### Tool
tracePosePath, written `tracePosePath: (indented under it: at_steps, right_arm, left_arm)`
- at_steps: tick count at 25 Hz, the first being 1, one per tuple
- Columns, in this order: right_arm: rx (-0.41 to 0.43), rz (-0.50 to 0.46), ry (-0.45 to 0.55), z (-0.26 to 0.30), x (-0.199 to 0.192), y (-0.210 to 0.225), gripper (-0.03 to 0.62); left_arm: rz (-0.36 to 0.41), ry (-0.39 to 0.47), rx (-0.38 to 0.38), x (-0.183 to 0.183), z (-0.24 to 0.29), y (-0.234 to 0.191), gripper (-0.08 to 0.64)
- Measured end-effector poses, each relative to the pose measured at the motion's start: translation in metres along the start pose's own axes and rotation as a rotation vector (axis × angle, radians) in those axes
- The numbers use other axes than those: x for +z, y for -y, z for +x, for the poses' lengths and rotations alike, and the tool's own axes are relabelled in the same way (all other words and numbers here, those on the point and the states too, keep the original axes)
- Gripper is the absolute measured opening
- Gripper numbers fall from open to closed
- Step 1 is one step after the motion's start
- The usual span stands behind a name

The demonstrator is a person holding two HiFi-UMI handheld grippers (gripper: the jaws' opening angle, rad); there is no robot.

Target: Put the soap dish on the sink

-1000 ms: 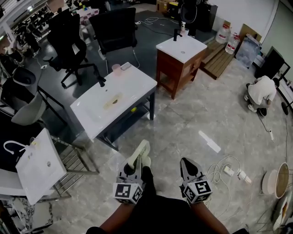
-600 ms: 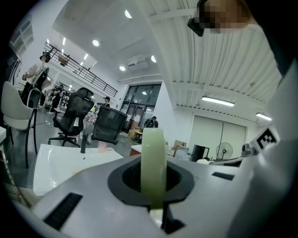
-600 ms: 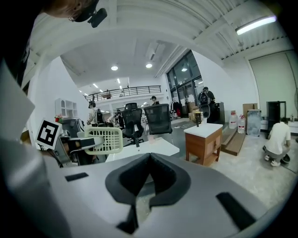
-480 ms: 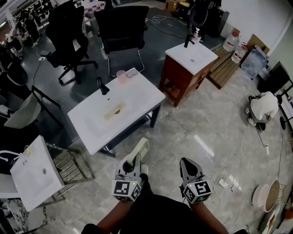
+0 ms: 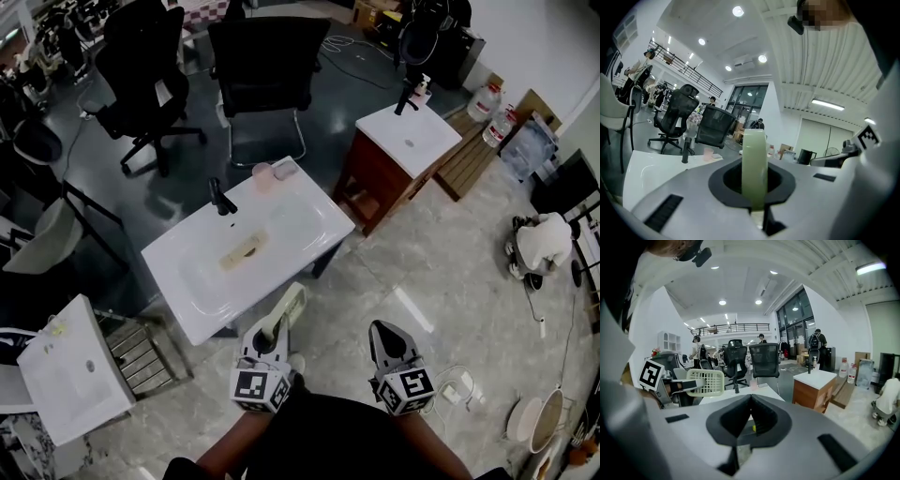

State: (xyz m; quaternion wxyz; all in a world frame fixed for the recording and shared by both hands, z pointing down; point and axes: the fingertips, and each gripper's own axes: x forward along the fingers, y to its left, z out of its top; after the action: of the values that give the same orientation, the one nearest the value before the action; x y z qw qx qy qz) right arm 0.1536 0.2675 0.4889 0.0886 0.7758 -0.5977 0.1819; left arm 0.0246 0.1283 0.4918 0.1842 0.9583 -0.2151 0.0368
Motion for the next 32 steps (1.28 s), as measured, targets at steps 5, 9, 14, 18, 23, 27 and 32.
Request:
tracePosePath:
  at_steps: [5, 9, 14, 18, 23, 27, 32]
  right_arm:
    - [0.006, 0.001, 0.002, 0.031, 0.011, -0.003, -0.002]
    - [0.065, -0.001, -0.002, 0.049, 0.014, -0.018, -0.002]
    - [0.095, -0.005, -0.018, 0.064, 0.024, -0.021, -0.002]
    - [0.117, -0.006, -0.021, 0.078, 0.027, -0.027, -0.002]
    - [0.202, -0.005, -0.046, 0.107, 0.029, -0.037, -0.002]
    - [0.309, -0.023, -0.012, 0.152, 0.050, -0.041, -0.002]
    - [0.424, -0.034, -0.013, 0.210, 0.066, -0.047, -0.002]
  left_arm:
    - [-0.007, 0.001, 0.025, 0.007, 0.011, -0.027, 0.018]
    - [-0.030, 0.005, 0.072, 0.011, 0.013, -0.052, 0.018]
    - [-0.034, 0.023, 0.104, 0.023, 0.006, -0.065, 0.020]
    - [-0.095, 0.034, 0.144, 0.021, 0.002, -0.078, 0.020]
    - [-0.115, 0.049, 0.201, 0.029, 0.006, -0.092, 0.020]
    - [-0.116, 0.081, 0.307, 0.039, 0.011, -0.112, 0.020]
    - [-0.142, 0.076, 0.427, 0.048, 0.031, -0.144, 0.020]
